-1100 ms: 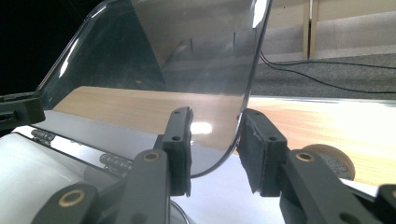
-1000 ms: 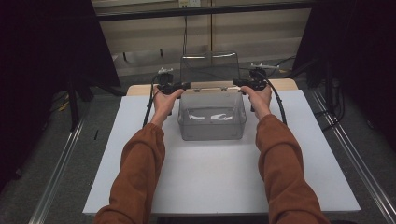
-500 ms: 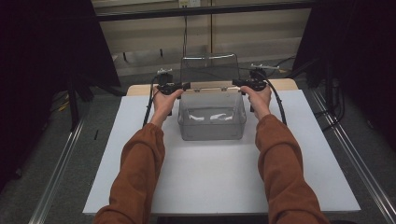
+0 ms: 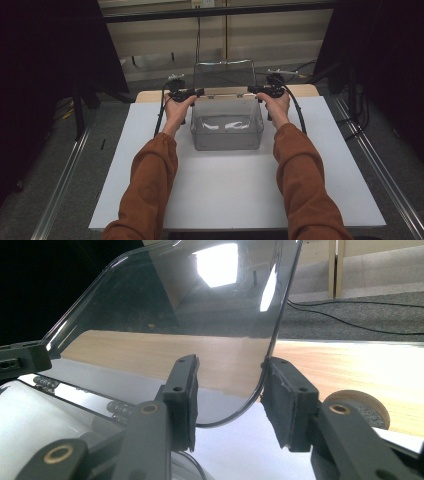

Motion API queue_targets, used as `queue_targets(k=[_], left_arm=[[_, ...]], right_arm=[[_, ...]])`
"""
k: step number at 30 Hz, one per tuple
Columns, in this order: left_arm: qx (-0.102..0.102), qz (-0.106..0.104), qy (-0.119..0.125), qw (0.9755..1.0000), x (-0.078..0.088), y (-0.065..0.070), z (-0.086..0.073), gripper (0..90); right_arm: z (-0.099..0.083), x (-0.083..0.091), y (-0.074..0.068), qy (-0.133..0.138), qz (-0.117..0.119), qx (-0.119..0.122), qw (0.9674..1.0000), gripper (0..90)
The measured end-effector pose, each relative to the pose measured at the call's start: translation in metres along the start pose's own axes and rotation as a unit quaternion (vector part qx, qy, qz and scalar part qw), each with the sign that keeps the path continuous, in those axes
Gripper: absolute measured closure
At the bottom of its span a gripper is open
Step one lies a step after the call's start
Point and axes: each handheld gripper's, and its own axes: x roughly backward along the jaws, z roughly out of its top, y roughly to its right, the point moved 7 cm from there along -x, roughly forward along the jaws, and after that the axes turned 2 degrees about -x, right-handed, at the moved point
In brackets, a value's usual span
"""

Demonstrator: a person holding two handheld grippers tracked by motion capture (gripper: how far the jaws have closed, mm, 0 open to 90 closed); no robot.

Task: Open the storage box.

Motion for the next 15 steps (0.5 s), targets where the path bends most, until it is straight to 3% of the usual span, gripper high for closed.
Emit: queue_targets(k=[9,15], left_arm=[[-0.001,0.001,0.000,1.0000,0.0008,-0.0014,-0.0006,44.6],[-0.004,0.003,-0.003,1.0000,0.0005,-0.0009,-0.0012,42.1]], right_arm=[[-0.0030,-0.0031,0.0000,0.001,0.004,-0.007,1.0000,52.2],[-0.0025,-0.0021,0.0006,0.001,-0.014,0.000,0.9999,50.7]])
